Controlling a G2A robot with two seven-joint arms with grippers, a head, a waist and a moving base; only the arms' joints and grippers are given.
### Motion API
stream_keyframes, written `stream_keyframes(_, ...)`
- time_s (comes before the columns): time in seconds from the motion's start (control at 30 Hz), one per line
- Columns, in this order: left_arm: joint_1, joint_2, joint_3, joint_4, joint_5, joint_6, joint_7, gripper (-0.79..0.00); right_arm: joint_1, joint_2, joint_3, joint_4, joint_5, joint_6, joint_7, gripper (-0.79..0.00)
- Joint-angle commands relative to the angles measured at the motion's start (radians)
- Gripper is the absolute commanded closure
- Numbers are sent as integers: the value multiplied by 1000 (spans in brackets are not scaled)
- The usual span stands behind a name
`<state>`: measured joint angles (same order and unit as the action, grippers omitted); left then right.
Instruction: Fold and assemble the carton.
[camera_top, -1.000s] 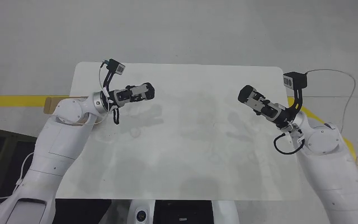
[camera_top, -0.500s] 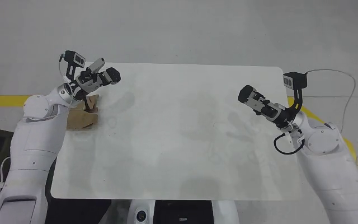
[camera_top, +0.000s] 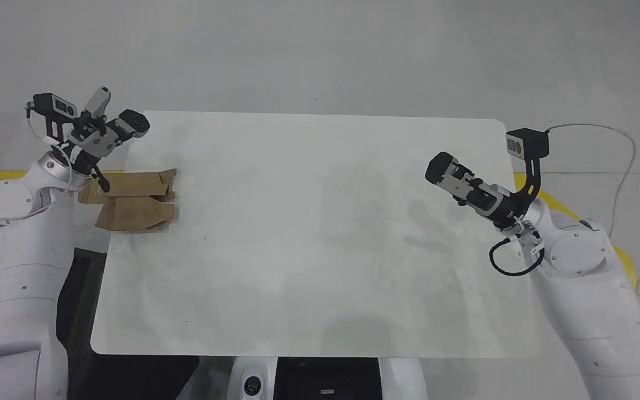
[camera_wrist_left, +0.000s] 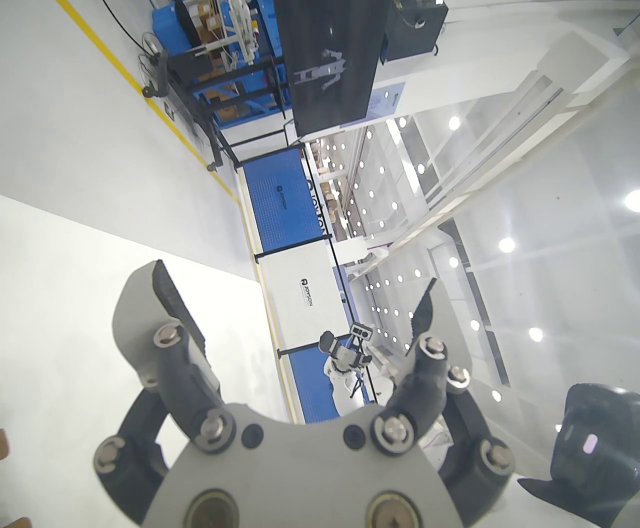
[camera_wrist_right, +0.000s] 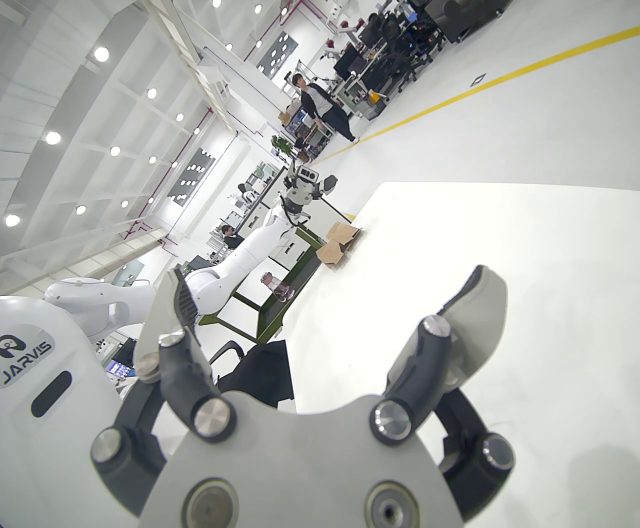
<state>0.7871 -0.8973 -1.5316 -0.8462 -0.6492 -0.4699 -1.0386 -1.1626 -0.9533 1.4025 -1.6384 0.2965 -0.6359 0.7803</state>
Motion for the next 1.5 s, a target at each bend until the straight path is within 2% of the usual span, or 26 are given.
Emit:
stream_keyframes(0.0,-4,7,-21,30,6,-9,-10,-785,0,0,0,0,0,0,0,-785)
stream_keyframes(0.17,-24,27,-72,123,45,-13,18,-785,0,0,0,0,0,0,0,-785)
stream_keyframes(0.5,-71,71,-133,282,205,11,171,-785,0,0,0,0,0,0,0,-785)
stream_keyframes(0.87,-69,114,-172,414,328,-8,292,-785,0,0,0,0,0,0,0,-785)
stream_keyframes(0.97,-66,126,-164,442,404,-8,347,-785,0,0,0,0,0,0,0,-785)
stream_keyframes(1.27,-74,129,-129,514,483,46,340,-785,0,0,0,0,0,0,0,-785)
stream_keyframes(1.47,-85,115,-96,541,508,66,293,-785,0,0,0,0,0,0,0,-785)
